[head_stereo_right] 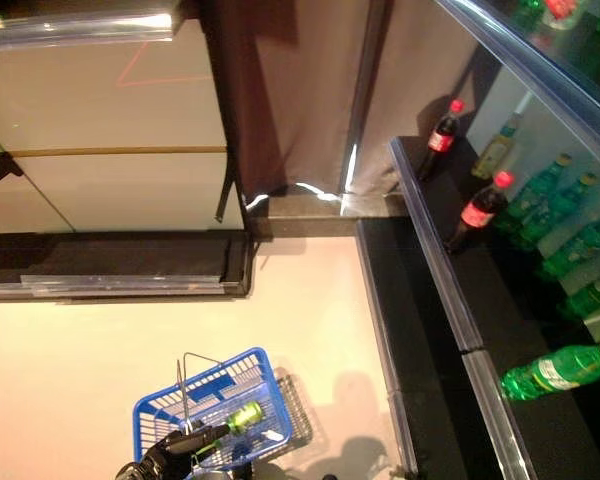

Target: Pick up the drink and place into the basket.

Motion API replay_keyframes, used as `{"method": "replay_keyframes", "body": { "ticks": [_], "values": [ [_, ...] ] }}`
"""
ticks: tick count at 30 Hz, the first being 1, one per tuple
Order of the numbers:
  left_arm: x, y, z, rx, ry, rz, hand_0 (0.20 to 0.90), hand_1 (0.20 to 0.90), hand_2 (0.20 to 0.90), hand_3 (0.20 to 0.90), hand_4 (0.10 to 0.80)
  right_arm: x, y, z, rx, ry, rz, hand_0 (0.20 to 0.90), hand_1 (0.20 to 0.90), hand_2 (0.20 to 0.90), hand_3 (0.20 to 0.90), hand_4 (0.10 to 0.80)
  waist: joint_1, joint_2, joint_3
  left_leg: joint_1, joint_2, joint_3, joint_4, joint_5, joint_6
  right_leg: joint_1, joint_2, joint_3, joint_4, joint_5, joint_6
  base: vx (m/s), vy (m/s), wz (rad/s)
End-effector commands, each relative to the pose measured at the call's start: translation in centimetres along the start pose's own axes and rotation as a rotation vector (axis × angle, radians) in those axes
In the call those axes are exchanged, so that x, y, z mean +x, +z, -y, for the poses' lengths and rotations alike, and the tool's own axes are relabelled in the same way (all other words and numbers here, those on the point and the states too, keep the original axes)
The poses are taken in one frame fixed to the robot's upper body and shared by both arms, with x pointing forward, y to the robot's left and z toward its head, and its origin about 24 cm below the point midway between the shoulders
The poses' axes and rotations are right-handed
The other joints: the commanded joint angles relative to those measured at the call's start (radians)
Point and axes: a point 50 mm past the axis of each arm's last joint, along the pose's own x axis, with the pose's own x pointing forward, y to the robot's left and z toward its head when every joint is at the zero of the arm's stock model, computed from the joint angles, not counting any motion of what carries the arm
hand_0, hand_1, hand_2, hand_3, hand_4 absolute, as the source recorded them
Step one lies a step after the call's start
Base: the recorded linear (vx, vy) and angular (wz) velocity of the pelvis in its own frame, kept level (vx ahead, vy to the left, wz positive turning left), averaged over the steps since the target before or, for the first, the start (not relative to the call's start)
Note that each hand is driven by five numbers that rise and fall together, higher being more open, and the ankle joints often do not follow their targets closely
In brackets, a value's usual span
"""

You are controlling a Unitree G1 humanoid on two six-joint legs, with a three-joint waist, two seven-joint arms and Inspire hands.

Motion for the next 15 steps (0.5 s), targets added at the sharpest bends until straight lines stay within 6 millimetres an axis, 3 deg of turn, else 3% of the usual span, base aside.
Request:
{"method": "replay_keyframes", "body": {
  "ticks": [1, 5, 8, 11, 15],
  "values": [
    [0.0, 4.5, 0.5, 0.058, -0.105, 0.179, 0.300, 0.300, 0.300, 0.200, 0.100, -0.1, 0.3, 1.1, 0.016, -0.037, 0.026, 0.900, 0.900, 0.900, 0.900, 0.800, 0.025, -0.005, -0.034, -0.086, 0.027, -0.032, 0.033, -0.006, 0.001, -0.067, 0.019, 0.009, 0.154, 0.027, -0.012, 0.130, 0.201, 0.08],
    [0.2, 5.1, 1.2, 0.084, -0.120, 0.190, 0.300, 0.300, 0.300, 0.200, 0.100, 0.0, 0.4, 0.3, 0.032, -0.018, 0.032, 0.900, 0.900, 0.900, 0.900, 0.800, 0.025, -0.004, -0.038, -0.085, 0.001, -0.038, 0.037, -0.025, 0.040, -0.158, -0.007, 0.015, 0.341, 0.111, 0.018, 0.091, 0.212, 0.07],
    [0.2, 5.0, 1.1, 0.095, -0.112, 0.183, 0.300, 0.300, 0.300, 0.200, 0.100, 0.0, 0.3, 0.2, 0.017, -0.008, 0.030, 0.900, 0.900, 0.900, 0.900, 0.800, 0.016, 0.019, -0.030, -0.044, 0.001, -0.033, 0.019, -0.035, 0.049, -0.265, -0.019, -0.005, 0.503, 0.161, 0.008, 0.111, 0.219, 0.26],
    [0.1, 5.0, 0.8, 0.089, -0.094, 0.178, 0.300, 0.300, 0.300, 0.200, 0.100, 0.0, 0.5, 0.2, 0.006, -0.004, 0.028, 0.900, 0.900, 0.900, 0.900, 0.800, 0.008, 0.013, -0.024, -0.009, -0.001, -0.018, 0.006, -0.045, 0.041, -0.288, -0.031, -0.045, 0.400, 0.164, 0.003, 0.162, 0.056, 0.13],
    [-0.1, 5.0, 0.5, 0.108, -0.090, 0.175, 0.300, 0.300, 0.300, 0.200, 0.100, 0.0, 0.7, 0.3, 0.022, -0.006, 0.038, 0.900, 0.900, 0.900, 0.900, 0.800, -0.023, -0.011, -0.011, 0.030, -0.031, -0.033, -0.005, -0.083, 0.041, -0.337, 0.023, -0.044, 0.195, 0.189, 0.020, 0.186, -0.035, 0.01]
  ]
}}
